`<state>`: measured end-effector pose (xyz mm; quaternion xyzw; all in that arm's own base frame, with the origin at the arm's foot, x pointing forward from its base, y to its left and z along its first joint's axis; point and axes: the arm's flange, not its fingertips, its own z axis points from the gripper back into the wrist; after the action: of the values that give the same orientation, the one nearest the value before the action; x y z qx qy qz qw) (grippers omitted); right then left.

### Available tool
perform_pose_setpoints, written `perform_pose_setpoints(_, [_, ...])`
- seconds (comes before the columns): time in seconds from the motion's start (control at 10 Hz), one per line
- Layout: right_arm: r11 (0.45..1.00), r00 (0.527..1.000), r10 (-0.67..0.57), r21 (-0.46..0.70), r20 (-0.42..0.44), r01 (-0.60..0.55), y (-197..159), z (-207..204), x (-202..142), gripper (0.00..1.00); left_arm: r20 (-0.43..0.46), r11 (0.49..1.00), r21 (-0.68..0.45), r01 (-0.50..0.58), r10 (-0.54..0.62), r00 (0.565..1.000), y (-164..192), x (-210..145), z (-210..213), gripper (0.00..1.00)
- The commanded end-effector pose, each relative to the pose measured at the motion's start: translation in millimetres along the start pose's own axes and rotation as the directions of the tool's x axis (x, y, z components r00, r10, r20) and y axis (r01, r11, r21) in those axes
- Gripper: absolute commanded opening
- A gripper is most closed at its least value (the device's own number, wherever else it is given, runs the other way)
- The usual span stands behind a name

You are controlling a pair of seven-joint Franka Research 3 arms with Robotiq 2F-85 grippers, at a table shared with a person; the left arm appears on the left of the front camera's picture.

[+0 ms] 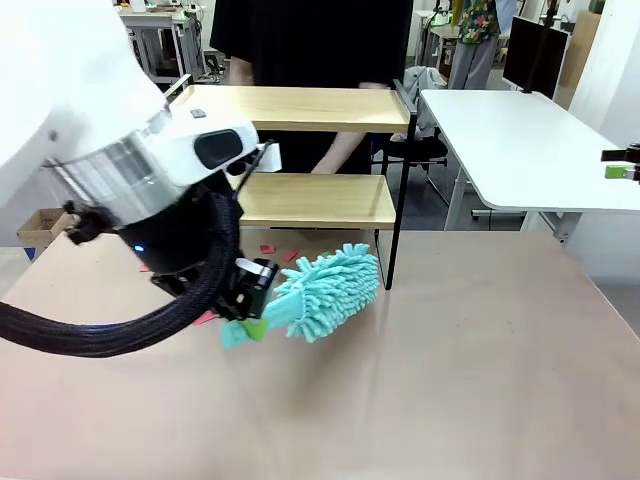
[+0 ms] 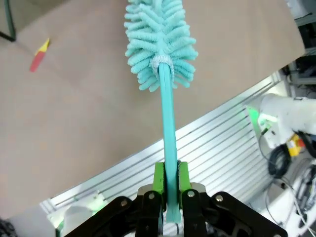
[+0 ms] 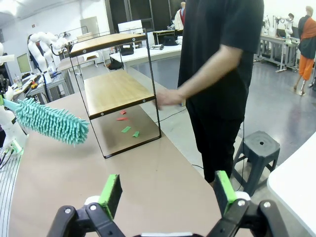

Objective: Clean the shelf.
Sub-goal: Clean the specific section of the Shelf indicated by the human with the Duster.

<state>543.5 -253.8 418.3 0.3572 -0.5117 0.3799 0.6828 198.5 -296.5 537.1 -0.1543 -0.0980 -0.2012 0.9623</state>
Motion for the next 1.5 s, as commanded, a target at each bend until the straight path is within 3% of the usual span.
perform_pose_setpoints(0.0, [1.0,1.0,0.004,0.003,-0.004,-0.004,1.8,-0.7,2.4,1.0,0.08,0.999,0.024,-0.043,0.041,0.996,-18.0,16.4,-32.1,0.14])
perform_pose_setpoints(0.8, [1.0,1.0,0.004,0.003,-0.004,-0.004,1.8,-0.7,2.4,1.0,0.289,0.978,0.14,-0.155,0.109,0.951,-51.3,56.1,-124.4,0.14])
perform_pose_setpoints(1.4, [1.0,1.0,0.004,0.003,-0.004,-0.004,1.8,-0.7,2.4,1.0,0.331,0.96,0.148,-0.238,0.179,0.927,-55.5,111.9,-190.4,0.14])
